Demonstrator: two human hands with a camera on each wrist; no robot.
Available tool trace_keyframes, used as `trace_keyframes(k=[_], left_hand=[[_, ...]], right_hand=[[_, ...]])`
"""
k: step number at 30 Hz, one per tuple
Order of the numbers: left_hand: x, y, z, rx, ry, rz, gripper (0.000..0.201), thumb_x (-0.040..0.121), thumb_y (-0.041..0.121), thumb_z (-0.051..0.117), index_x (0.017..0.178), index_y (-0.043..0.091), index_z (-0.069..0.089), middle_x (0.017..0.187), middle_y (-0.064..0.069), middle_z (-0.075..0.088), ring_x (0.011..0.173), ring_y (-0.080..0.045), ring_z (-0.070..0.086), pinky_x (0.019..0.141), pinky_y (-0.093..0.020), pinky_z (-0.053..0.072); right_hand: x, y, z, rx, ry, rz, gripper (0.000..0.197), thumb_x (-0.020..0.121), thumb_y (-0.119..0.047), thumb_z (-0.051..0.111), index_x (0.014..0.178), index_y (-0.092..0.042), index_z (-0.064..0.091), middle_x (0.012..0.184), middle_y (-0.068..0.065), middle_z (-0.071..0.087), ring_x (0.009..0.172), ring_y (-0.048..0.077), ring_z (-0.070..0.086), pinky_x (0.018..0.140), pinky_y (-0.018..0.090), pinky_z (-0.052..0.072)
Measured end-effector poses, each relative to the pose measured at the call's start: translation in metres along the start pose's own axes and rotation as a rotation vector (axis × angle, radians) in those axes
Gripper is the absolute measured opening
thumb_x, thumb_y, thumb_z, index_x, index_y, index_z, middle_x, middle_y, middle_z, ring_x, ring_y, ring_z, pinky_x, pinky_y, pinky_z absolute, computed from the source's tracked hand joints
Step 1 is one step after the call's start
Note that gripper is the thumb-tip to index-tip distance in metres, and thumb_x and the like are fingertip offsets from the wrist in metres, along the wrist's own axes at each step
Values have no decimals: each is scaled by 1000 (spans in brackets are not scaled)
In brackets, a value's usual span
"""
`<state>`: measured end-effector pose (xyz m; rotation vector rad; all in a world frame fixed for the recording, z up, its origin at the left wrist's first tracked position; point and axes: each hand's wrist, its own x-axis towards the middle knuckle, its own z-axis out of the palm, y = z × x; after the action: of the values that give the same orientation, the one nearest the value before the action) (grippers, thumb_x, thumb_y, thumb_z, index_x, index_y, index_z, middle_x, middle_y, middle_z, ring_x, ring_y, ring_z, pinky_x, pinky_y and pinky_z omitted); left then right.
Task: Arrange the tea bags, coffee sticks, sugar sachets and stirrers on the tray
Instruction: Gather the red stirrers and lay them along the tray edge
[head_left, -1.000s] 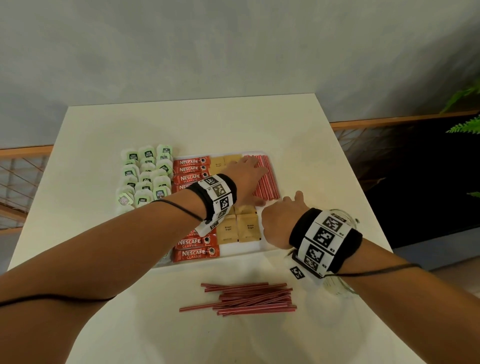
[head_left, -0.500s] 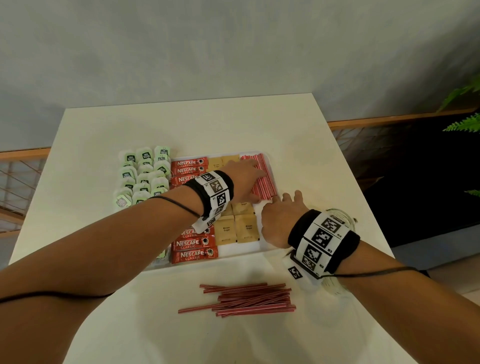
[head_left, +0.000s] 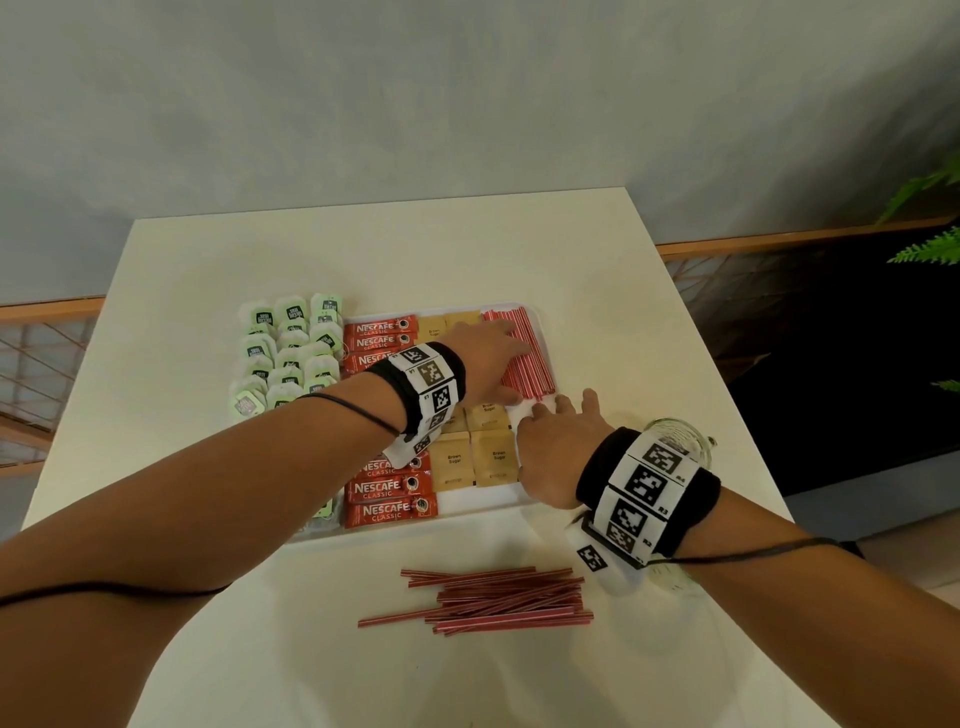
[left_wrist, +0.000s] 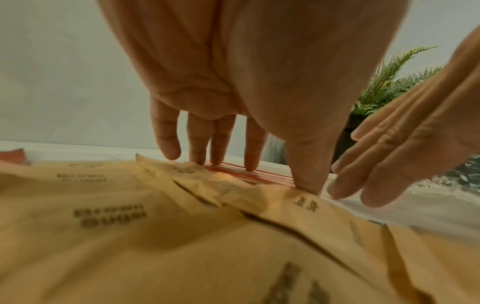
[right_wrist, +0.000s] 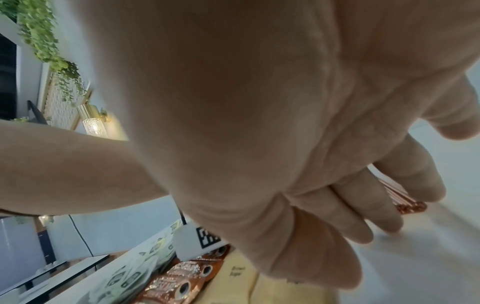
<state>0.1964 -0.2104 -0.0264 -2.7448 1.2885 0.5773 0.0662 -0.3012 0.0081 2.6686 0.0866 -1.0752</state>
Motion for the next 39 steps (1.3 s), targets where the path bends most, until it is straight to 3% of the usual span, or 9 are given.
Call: trace_keyframes(k=[5,10,14,21,27,33,39], left_hand=[[2,1,0,-6,7,-2,79,87,61,64,152,26,37,162,-11,29,142,-32,40,112,-51,40],[4,5,2,4,41,19,83,84,64,65,151,23,38,156,-9,38,139,-30,43,109,-51,42],[6,10,3,29,64,35,77,84,67,63,145,24,46,150,-7,45,135,-28,47,104,-51,46],[7,8,2,30,59,39,67,89,59,61,145,25,48,151,-8,44,135,-29,46,104,-50,45],[4,5,-2,16,41,26,72,88,58,64,149,25,42,159,-9,35,144,-29,37,112,-51,39],[2,1,-2,6,19,8,72,88,56,64,149,25,42,156,-8,39,138,-29,44,109,-50,41],[1,1,-2,-13,26,13,72,89,58,63,149,25,42,159,-7,36,140,-28,43,111,-49,40]], right_hand=[[4,-1,-2,38,5,1,59,96,-30,51,149,-9,35,160,14,24,149,40,17,119,65,6],[-1,6,-6,54,-5,-8,49,99,-32,47,143,-13,43,153,11,37,144,38,26,119,64,6],[0,9,-7,29,-16,-22,44,97,-29,48,139,-14,48,151,12,38,141,37,30,118,66,8],[-1,18,-13,34,2,-8,45,98,-30,41,139,-12,46,156,12,36,145,38,26,118,66,6],[-1,24,-8,5,-21,-6,41,99,-30,39,135,-14,49,155,11,37,144,39,25,117,67,7],[3,19,-2,-21,-30,9,48,100,-29,40,145,-11,42,162,13,26,149,41,19,118,67,6],[2,23,-5,29,-19,-13,42,99,-30,40,137,-13,49,156,11,36,146,40,24,118,67,7]])
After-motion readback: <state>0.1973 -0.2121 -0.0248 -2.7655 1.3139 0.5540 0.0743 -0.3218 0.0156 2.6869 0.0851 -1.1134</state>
